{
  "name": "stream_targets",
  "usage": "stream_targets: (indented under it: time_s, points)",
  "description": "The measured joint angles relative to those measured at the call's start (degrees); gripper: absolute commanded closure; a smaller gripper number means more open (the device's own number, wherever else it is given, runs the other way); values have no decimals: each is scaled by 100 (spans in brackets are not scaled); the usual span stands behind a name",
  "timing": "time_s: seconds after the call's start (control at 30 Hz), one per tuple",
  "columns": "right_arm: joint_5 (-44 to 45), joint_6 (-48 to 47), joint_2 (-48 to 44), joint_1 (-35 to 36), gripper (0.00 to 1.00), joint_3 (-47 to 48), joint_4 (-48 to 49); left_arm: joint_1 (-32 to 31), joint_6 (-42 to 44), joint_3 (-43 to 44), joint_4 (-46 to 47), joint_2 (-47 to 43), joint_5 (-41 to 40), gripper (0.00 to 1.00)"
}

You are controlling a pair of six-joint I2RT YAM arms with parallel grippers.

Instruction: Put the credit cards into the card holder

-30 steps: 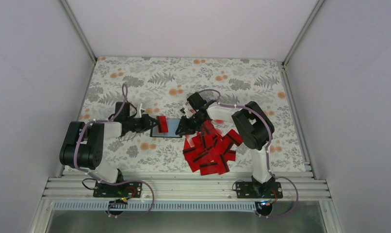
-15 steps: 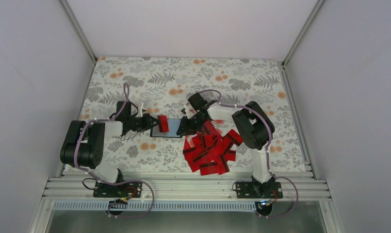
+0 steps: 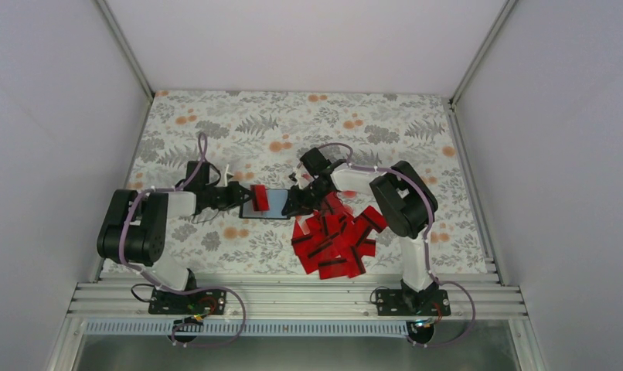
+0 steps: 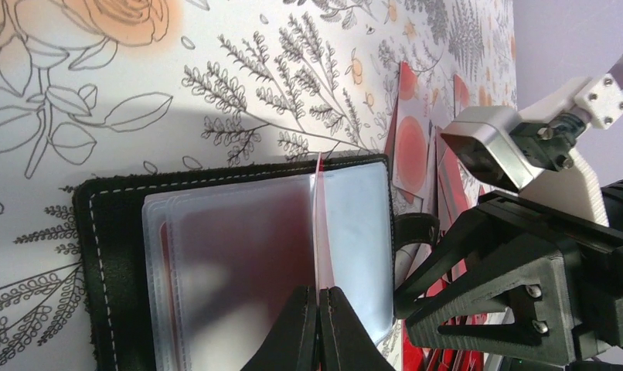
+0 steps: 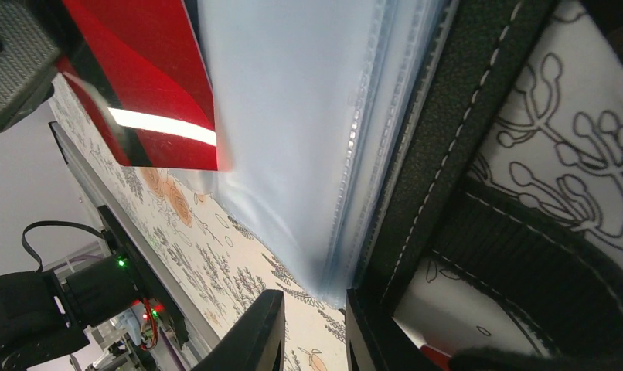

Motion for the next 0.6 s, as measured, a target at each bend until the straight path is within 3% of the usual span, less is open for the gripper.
stream_targets:
  time_s: [0.6]
  points:
    - [-46, -28, 28, -26, 79, -2, 9, -151, 52, 33, -203, 234, 192, 98]
